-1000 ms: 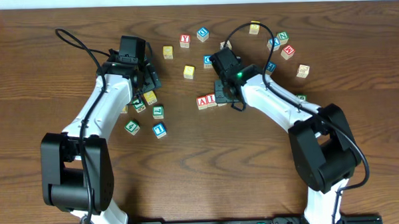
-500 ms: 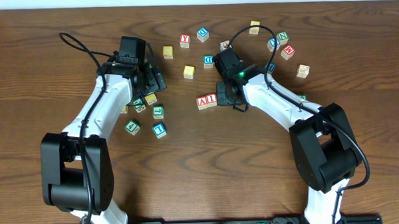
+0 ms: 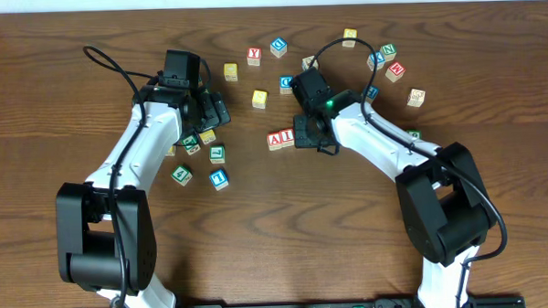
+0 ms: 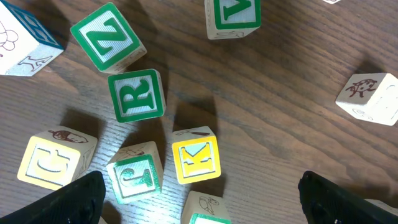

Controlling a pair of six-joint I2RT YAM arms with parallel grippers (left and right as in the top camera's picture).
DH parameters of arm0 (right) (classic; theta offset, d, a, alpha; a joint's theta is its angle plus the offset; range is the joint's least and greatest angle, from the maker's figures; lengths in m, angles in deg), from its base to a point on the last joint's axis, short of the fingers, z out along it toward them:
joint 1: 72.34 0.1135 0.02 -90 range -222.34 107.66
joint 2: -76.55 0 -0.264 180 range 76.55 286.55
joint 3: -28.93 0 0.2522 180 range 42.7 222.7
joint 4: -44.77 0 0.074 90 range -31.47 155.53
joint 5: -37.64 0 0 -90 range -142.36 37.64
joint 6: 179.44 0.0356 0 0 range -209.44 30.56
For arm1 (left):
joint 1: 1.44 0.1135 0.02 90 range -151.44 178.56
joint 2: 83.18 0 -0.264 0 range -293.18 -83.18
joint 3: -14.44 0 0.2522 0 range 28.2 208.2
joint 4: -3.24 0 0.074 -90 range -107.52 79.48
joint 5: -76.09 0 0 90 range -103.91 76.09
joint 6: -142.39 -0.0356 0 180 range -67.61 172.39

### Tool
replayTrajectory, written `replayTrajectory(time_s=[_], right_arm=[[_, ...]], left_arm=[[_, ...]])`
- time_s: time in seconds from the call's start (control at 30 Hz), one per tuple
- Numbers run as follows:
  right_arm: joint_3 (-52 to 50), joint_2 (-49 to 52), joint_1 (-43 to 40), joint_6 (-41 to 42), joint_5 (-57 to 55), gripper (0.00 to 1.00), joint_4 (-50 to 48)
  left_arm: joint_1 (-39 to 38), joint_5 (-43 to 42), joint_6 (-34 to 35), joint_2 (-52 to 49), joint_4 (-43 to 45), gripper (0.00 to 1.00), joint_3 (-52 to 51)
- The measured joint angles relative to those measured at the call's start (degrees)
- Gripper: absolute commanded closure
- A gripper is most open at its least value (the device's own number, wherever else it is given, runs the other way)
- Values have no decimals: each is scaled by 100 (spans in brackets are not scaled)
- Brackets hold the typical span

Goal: Spell out AI2

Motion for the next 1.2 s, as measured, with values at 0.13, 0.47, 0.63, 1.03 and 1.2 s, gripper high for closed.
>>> replayTrajectory(time_s=[0.13, 0.47, 0.63, 1.03, 1.2], right_arm=[[0, 0, -9, -2, -11, 99, -52], [0, 0, -382, -7, 42, 90, -42], [0, 0, -505, -15, 74, 79, 11], [0, 0, -531, -46, 125, 54, 92], [0, 0, -531, -44, 127, 40, 101]], left_arm=[[-87, -9, 13, 0, 17, 7, -2], [-691, -33, 339, -111, 269, 77, -83], [-785, -96, 656, -280, 275, 92, -85], [-1025, -787, 802, -564, 695, 92, -85], [-1051, -881, 807, -603, 671, 93, -85]])
